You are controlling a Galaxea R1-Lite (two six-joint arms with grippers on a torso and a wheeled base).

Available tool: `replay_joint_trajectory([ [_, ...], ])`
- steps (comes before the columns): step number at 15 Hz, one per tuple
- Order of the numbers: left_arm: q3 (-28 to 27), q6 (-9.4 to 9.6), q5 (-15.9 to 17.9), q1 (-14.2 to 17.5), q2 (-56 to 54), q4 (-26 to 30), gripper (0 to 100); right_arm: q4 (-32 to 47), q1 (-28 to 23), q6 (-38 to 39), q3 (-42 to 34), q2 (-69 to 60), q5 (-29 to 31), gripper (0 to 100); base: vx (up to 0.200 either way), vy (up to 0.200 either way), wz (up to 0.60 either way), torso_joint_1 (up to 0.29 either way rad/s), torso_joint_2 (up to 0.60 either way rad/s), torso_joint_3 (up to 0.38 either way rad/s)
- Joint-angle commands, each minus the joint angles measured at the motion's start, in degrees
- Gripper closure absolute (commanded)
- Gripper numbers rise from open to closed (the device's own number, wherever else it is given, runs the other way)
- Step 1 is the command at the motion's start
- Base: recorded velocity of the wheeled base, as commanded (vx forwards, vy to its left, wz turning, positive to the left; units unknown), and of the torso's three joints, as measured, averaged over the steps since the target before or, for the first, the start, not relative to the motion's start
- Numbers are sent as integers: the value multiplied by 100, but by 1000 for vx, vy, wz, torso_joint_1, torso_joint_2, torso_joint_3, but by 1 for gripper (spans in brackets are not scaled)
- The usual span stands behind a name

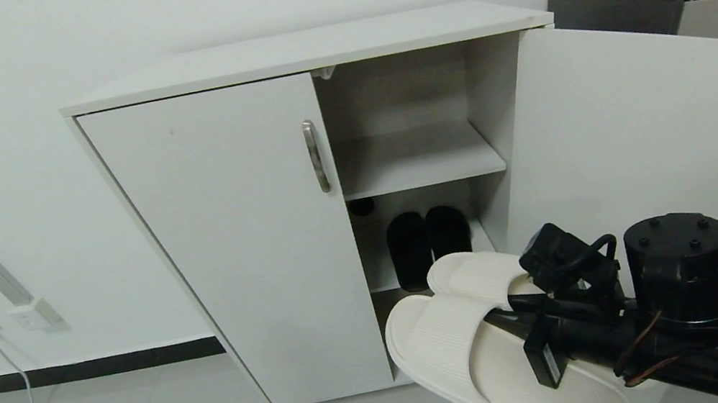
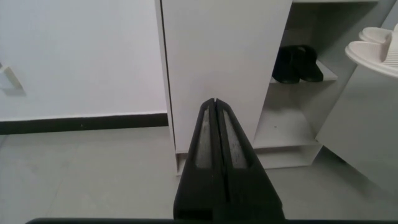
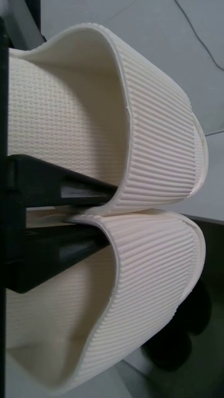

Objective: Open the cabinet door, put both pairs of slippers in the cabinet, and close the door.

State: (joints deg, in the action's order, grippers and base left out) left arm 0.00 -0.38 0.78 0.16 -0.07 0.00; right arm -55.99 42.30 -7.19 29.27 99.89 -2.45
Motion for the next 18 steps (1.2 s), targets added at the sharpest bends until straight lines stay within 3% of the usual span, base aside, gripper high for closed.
replay_joint_trajectory([
  [1,0,3,1,2,7,0,100,1,15,-1,0,4,-1,100,0,0,0,2,432,427],
  [11,0,3,1,2,7,0,100,1,24,-1,-35,13,-10,100,0,0,0,1,56,55],
  [14,-9,3,1,2,7,0,100,-35,156,7,211,365,236,100,0,0,0,0,0,0],
  [16,0,3,1,2,7,0,100,-8,507,526,879,953,1493,100,0,0,0,0,0,0],
  [18,0,3,1,2,7,0,100,545,859,1097,2030,1569,2926,100,0,0,0,0,0,0],
])
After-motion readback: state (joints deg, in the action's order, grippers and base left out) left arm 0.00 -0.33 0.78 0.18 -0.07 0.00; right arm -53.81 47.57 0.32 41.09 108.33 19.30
